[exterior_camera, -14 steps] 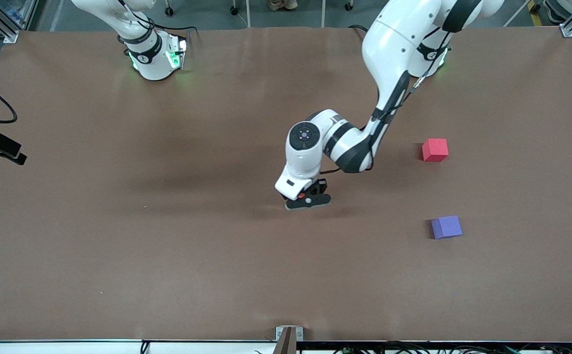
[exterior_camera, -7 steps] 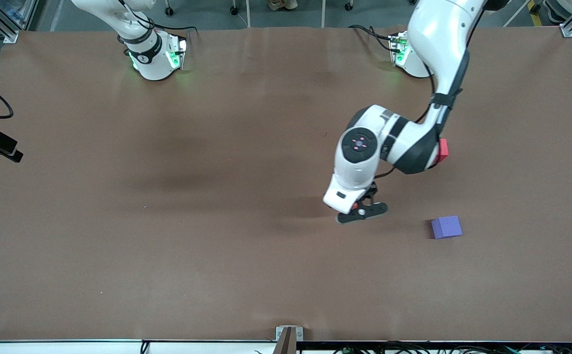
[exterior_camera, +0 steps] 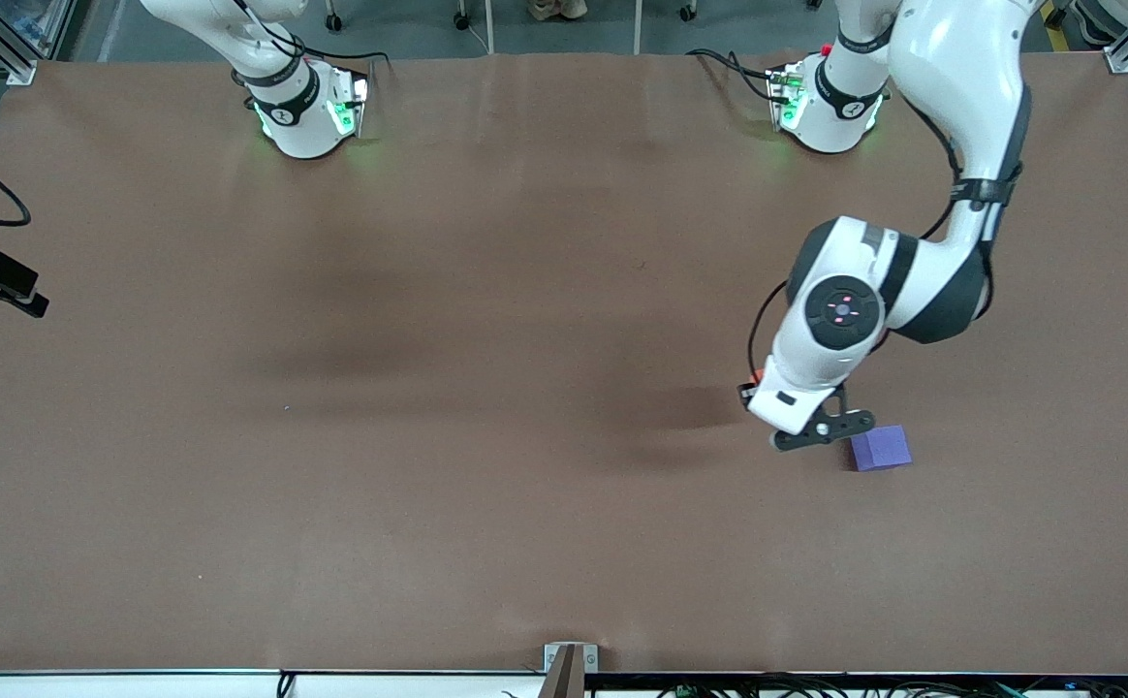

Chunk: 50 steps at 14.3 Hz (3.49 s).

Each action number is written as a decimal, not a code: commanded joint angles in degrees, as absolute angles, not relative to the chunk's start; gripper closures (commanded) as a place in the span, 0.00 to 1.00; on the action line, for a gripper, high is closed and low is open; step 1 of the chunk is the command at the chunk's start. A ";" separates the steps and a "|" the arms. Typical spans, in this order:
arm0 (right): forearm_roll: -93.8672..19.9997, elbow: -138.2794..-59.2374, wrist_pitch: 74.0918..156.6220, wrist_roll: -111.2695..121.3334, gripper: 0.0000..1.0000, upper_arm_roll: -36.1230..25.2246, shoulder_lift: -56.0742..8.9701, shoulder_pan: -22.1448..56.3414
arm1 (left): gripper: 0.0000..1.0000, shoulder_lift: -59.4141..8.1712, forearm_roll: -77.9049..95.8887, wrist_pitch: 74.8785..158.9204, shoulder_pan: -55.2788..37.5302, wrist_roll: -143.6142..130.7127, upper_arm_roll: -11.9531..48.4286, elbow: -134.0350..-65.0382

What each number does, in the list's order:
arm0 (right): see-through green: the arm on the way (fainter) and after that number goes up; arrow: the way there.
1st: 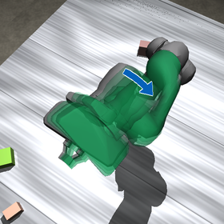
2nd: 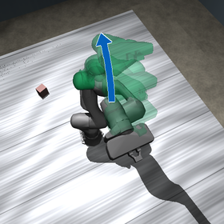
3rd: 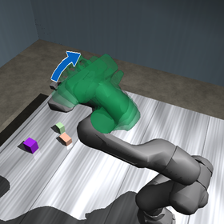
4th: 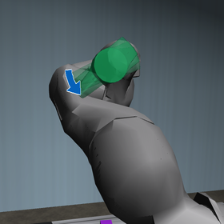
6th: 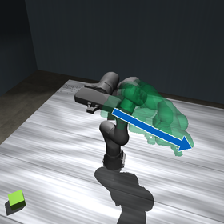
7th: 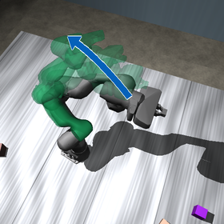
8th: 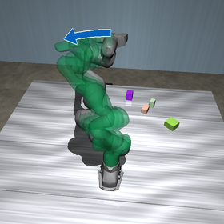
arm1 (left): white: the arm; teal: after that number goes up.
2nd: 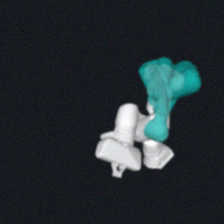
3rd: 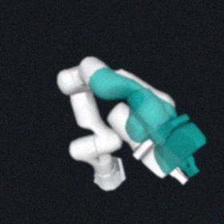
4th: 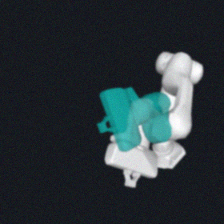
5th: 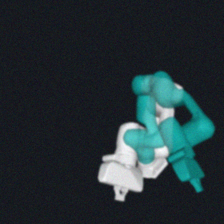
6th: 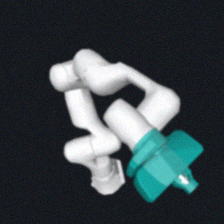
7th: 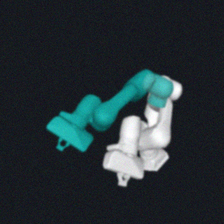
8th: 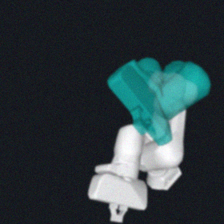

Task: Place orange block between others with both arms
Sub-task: 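Carry the orange cube with the left gripper toward the purple cube, then lower the orange cube between the pink and purple cubes, then open the left gripper and lift it away from the cubes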

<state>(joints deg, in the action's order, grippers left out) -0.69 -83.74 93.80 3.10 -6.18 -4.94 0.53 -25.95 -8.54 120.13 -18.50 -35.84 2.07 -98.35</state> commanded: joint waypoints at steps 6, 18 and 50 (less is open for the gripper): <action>-1.32 -84.11 92.90 4.04 0.00 -5.71 -3.87 -0.62 | 0.78 -15.21 -9.67 129.98 -7.57 -24.36 2.72 -114.16; 2.20 -84.46 90.35 -0.27 0.00 -5.54 -3.43 2.29 | 0.78 -17.92 -9.93 153.71 -1.58 -18.20 2.64 -129.46; 2.11 -92.29 90.97 2.11 0.00 -5.89 3.25 1.93 | 0.00 -8.00 -7.05 125.02 -0.35 -13.37 6.24 -114.46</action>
<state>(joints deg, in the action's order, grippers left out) 1.27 -91.31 90.36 1.63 -6.23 2.06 1.93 -9.39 -8.47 132.46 -1.08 -15.05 5.08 -119.75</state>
